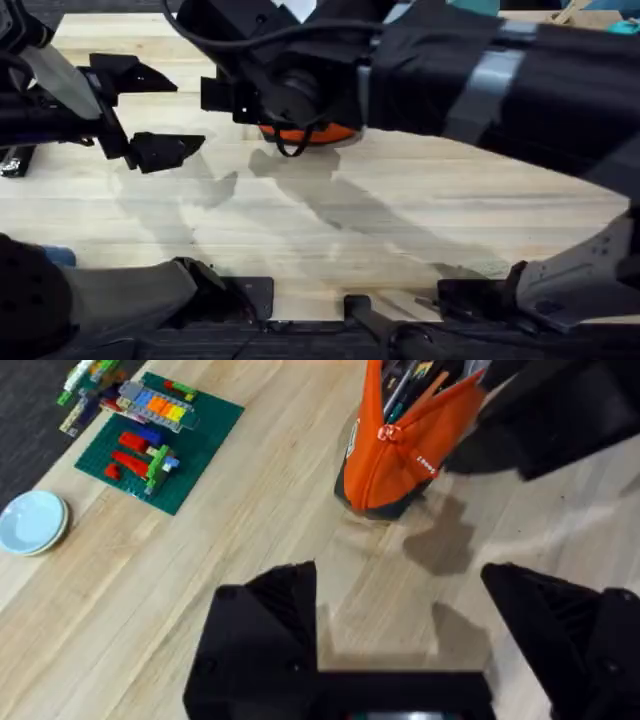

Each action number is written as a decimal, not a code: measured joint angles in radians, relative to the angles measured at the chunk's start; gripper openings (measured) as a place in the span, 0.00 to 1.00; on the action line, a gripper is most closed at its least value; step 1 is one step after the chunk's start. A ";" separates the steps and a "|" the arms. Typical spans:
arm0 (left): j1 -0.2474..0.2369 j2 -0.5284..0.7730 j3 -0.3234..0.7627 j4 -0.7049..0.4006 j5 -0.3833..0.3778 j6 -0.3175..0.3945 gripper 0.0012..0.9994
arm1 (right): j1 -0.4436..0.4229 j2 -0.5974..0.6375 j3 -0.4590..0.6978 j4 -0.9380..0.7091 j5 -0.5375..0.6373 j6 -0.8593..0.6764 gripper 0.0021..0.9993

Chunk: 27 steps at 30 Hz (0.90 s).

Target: Unzip the bag, pick up the pens from the table one at a time and place them inside, then zip the bag closed.

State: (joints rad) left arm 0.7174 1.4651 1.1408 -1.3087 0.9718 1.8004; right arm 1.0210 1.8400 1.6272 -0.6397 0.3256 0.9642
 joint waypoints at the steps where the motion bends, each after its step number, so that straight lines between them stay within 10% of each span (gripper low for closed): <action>1: 0.000 0.000 0.000 0.000 0.000 0.000 0.99 | 0.000 0.009 0.000 0.007 0.000 0.000 1.00; 27: 0.000 0.000 0.000 0.000 0.000 0.000 0.99 | -0.008 0.146 0.001 0.149 0.075 0.000 1.00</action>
State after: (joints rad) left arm 0.7174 1.4651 1.1408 -1.3087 0.9718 1.8004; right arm 1.0130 1.9859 1.6283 -0.4907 0.4004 0.9638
